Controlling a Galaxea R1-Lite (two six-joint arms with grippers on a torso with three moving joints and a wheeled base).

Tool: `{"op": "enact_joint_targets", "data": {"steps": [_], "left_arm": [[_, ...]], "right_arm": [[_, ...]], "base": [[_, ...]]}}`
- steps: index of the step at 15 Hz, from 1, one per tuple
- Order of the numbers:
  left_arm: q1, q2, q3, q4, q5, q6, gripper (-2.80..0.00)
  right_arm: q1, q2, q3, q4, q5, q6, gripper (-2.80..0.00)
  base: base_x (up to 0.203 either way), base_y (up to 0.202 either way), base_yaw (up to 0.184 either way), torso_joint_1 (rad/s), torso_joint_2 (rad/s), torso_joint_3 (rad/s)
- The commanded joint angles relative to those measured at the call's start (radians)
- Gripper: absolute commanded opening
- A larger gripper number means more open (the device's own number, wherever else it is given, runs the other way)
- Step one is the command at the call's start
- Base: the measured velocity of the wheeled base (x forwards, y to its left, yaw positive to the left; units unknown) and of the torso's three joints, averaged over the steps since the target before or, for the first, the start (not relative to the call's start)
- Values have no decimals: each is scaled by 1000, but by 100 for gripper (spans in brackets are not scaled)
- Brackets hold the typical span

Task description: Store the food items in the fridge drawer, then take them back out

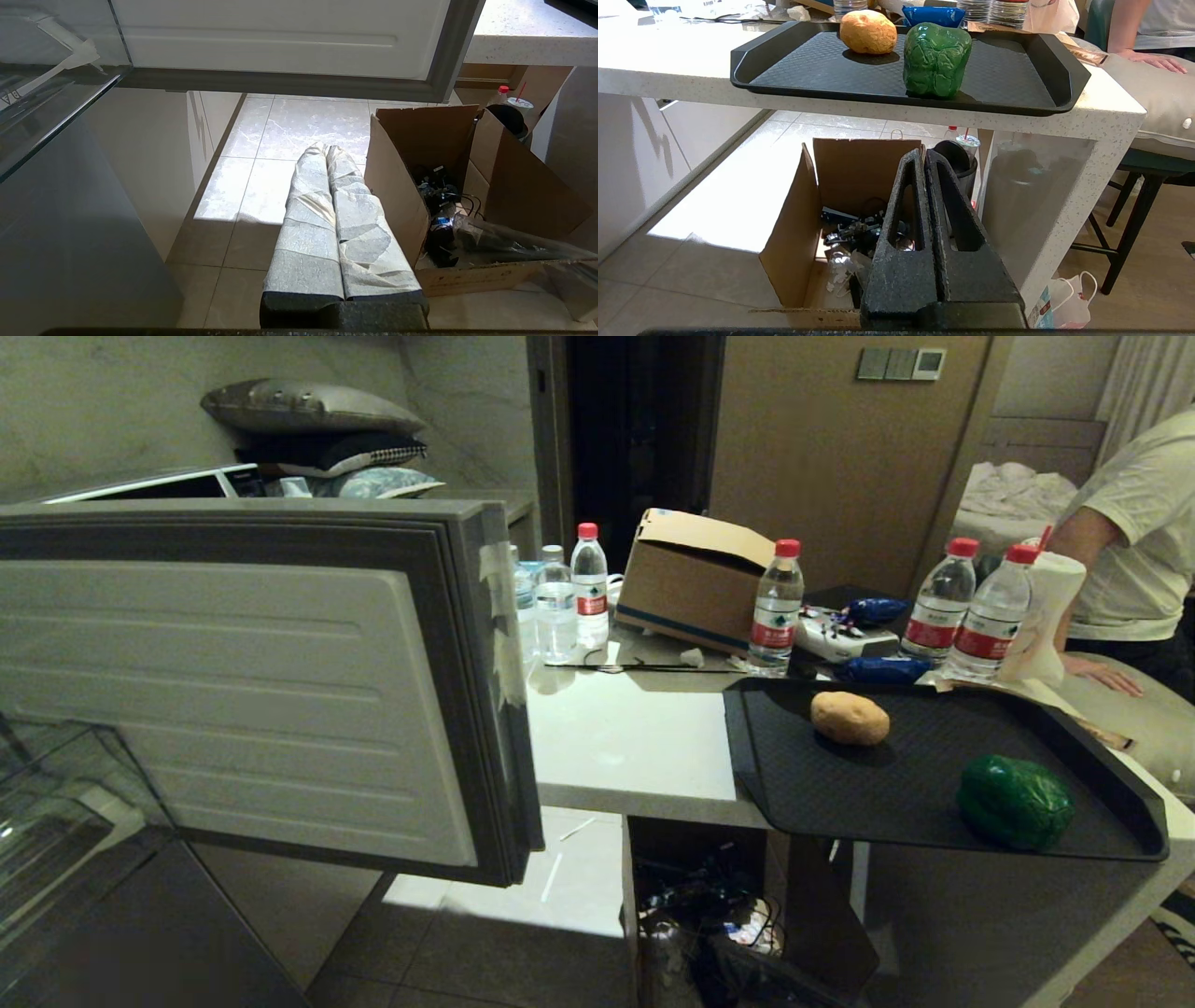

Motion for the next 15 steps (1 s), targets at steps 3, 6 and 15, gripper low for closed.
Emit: {"op": "enact_joint_targets", "data": {"steps": [3,6,15], "left_arm": [[0,0,0,1,0,0,-280],[0,0,0,1,0,0,-280],[0,2,0,0,0,0,-280]], "right_arm": [[0,0,31,-1,0,0,-280],[0,0,31,-1,2,0,-280],[0,0,31,-1,1,0,-280]], "base": [[0,0,0,0,0,0],[0,0,0,0,0,0],[0,0,0,0,0,0]]}}
